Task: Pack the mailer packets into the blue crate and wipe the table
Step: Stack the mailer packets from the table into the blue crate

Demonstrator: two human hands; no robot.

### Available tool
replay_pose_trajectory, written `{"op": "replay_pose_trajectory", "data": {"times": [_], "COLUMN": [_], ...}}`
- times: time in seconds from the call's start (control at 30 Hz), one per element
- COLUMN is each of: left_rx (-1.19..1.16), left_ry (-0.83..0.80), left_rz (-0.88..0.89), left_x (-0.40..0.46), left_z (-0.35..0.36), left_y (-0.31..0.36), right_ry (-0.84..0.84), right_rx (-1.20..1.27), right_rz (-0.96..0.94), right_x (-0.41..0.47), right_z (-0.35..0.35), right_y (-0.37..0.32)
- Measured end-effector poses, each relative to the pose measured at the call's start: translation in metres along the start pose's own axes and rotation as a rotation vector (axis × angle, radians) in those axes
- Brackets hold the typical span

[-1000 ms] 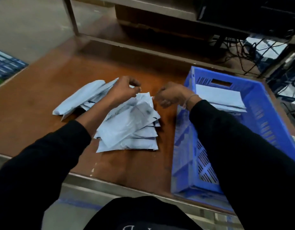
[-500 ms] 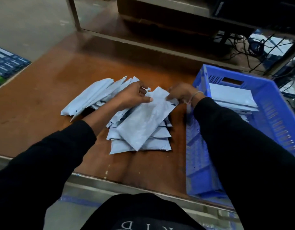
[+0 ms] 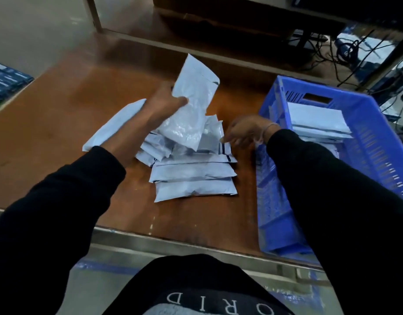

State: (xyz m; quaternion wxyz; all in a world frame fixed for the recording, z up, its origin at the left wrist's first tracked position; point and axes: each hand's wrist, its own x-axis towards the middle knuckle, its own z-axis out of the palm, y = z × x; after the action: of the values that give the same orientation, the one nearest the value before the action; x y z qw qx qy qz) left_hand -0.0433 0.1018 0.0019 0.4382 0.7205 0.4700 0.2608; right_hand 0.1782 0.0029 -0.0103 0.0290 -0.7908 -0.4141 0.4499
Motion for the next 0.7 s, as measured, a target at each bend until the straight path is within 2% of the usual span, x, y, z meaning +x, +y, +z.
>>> {"op": "replay_pose_trajectory", "data": {"times": [0.07, 0.17, 0.43, 0.7], "left_rx": [-0.009, 0.004, 0.013, 0.022], "left_ry": [-0.006, -0.034, -0.082, -0.059], "left_rz": [-0.012, 0.015, 0.037, 0.046], "left_x": [-0.002, -0.005, -0.019, -0.023], "left_z": [-0.008, -0.013, -0.007, 0.004], "left_y": [-0.005, -0.012, -0.003, 0.007], "right_ry": [-0.036, 0.017, 0.062, 0.124], "right_rx": [-0.152, -0.362, -0.091, -0.13], "right_rz": [0.0, 0.029, 0.138, 0.166], "right_x": [-0.002, -0.008, -0.015, -0.033], "right_z": [0.021, 0.04, 0.031, 0.012], "right_y": [-0.006, -0.01, -0.002, 0.001]}}
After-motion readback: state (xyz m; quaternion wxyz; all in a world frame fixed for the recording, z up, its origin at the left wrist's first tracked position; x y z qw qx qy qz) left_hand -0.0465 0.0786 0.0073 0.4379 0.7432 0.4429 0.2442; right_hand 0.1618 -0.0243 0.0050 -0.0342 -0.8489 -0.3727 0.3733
